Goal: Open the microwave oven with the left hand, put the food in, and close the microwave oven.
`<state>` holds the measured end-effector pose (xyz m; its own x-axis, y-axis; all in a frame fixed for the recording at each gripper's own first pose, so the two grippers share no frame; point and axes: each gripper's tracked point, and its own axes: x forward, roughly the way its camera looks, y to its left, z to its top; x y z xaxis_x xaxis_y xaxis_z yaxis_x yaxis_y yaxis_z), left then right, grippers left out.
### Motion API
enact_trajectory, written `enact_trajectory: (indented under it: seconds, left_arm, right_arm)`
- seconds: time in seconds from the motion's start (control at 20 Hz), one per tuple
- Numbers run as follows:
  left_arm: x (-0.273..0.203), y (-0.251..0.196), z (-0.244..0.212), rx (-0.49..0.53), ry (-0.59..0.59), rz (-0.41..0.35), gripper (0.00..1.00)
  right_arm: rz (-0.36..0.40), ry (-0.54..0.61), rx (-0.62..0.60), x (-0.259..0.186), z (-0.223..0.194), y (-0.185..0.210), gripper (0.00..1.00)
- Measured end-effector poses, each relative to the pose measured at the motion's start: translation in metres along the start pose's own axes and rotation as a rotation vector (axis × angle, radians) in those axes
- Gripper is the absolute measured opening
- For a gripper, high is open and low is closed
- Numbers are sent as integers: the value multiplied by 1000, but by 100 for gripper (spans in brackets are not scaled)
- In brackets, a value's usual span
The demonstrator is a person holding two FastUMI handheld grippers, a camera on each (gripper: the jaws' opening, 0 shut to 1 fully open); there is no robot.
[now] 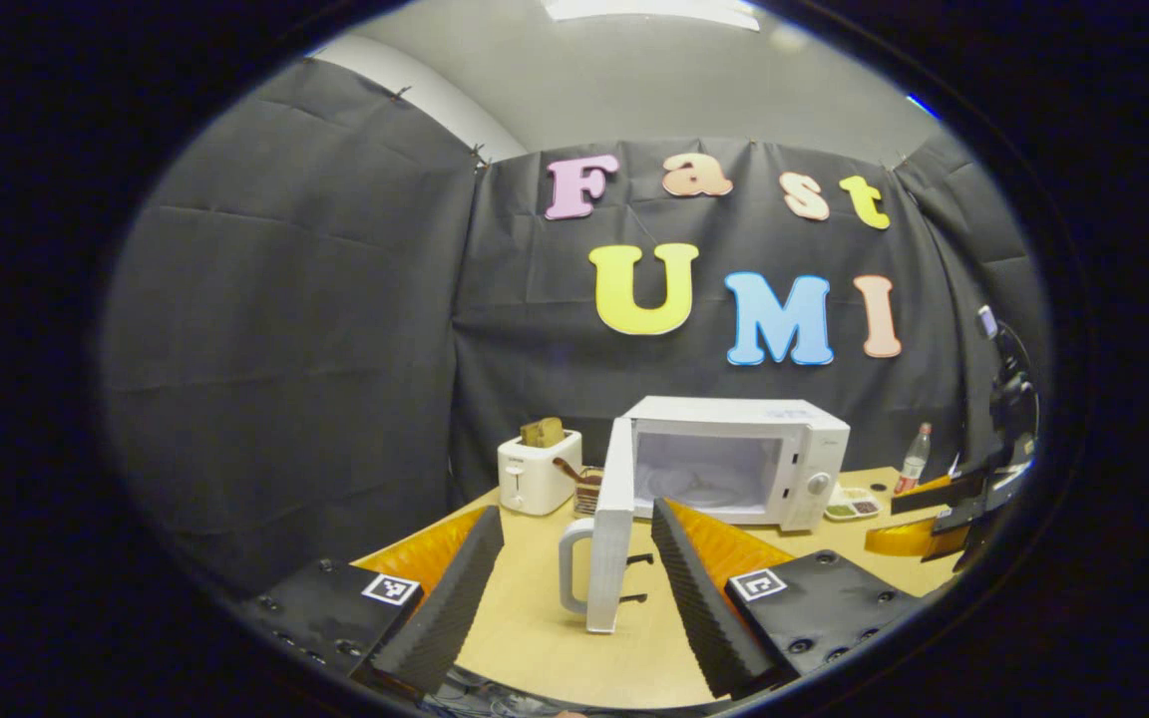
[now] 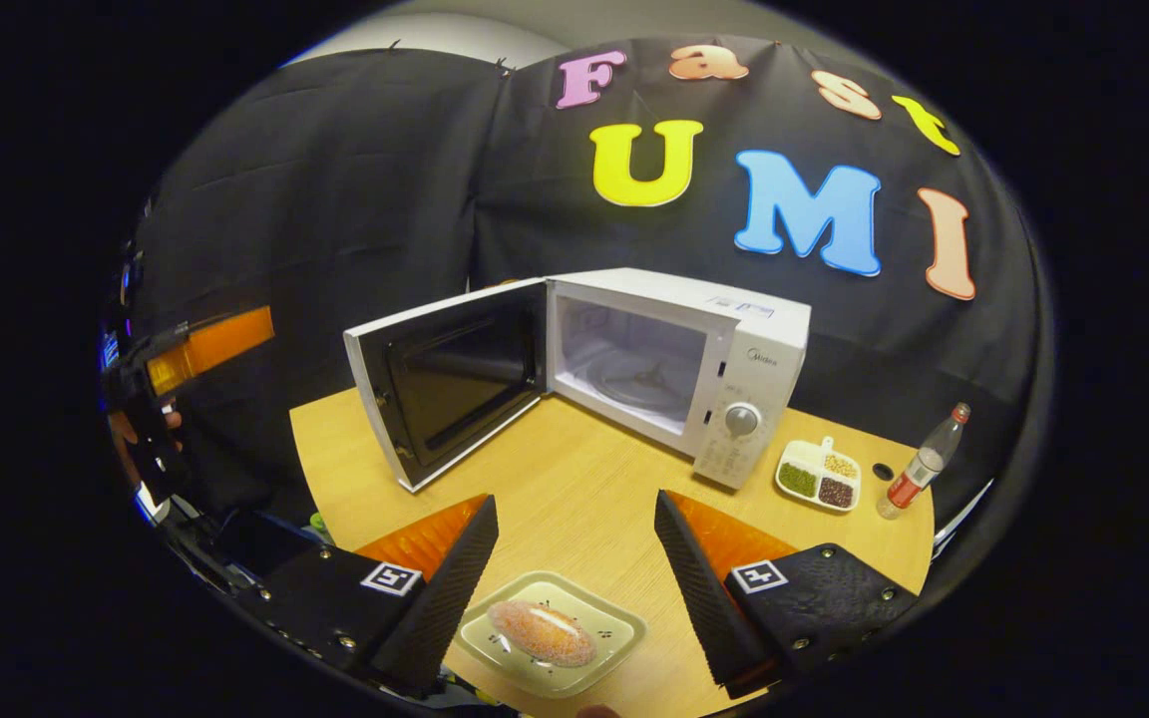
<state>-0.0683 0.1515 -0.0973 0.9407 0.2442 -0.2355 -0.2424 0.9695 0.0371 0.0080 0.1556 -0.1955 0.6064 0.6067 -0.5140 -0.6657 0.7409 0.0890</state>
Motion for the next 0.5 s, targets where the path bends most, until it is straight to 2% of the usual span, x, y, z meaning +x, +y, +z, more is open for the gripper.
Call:
enact_trajectory:
  seconds: [0.2,0.5]
  left_arm:
    - [-21,-4,23,12,-38,49,97]
    - [-45,-14,43,33,-80,119,97]
  right_arm:
    - [160,114,-39,13,-36,15,97]
    - [285,270,-155,25,-97,27,98]
